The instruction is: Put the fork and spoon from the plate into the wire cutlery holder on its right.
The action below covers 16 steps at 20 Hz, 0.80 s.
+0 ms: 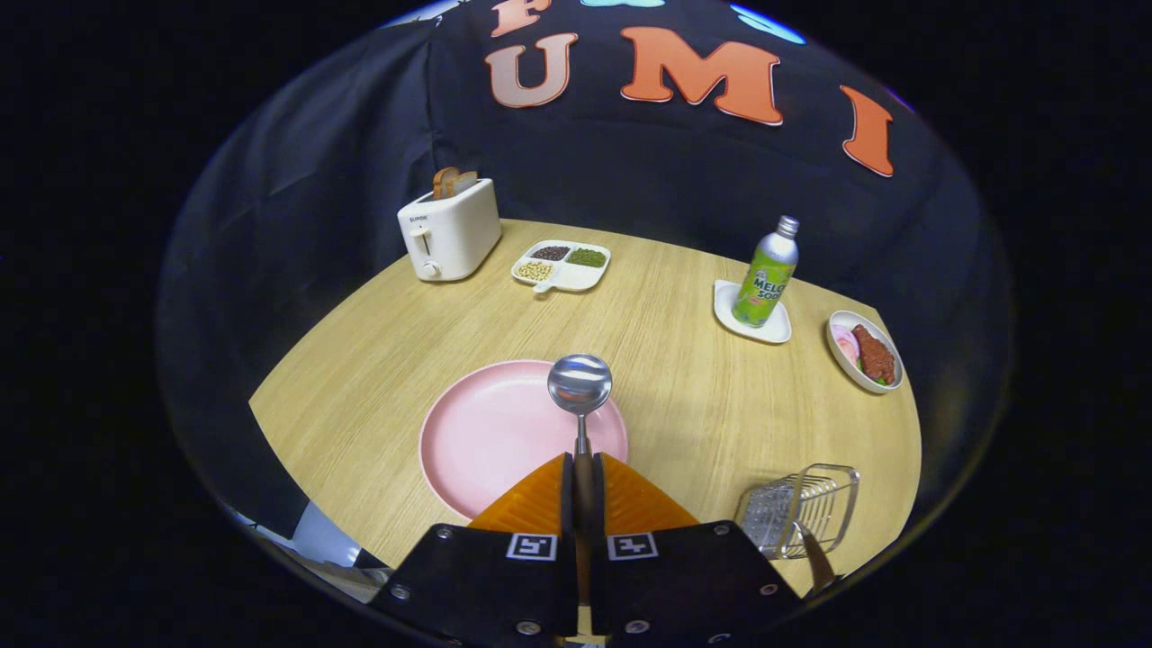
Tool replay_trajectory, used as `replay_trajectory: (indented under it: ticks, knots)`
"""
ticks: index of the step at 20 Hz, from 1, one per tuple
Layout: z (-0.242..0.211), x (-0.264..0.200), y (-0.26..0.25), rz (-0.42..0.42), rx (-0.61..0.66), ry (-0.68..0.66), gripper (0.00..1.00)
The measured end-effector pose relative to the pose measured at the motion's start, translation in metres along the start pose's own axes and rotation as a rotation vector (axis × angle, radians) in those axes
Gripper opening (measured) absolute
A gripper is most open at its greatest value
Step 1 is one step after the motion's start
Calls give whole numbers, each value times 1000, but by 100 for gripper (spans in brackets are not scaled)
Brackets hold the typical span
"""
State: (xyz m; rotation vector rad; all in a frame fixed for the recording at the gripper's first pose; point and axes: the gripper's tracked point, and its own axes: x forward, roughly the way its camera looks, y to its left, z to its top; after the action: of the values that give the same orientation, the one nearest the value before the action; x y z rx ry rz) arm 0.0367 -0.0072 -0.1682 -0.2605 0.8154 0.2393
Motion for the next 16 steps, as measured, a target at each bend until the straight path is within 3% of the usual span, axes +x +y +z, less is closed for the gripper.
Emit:
replay_trajectory:
  ticks: [12,16]
  knots:
    - [-34,-53,-119,-189,113,173,6]
    - [-52,-60,-128,-136,218,240,6]
